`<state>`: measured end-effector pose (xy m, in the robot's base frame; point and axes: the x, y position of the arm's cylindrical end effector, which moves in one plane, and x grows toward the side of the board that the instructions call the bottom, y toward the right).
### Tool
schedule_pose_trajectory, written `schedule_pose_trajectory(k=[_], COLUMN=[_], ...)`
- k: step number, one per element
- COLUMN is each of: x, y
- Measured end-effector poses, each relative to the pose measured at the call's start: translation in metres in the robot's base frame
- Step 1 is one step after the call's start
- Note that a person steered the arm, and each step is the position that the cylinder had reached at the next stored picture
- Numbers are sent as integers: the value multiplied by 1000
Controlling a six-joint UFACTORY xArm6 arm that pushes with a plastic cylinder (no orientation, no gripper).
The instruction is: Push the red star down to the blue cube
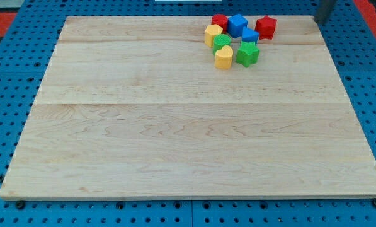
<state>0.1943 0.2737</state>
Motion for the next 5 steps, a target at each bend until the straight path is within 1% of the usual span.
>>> schedule_pose_trajectory(k=[1,2,3,4,5], x=[24,82,103,82,41], y=[-80,-129,-158,-102,-88])
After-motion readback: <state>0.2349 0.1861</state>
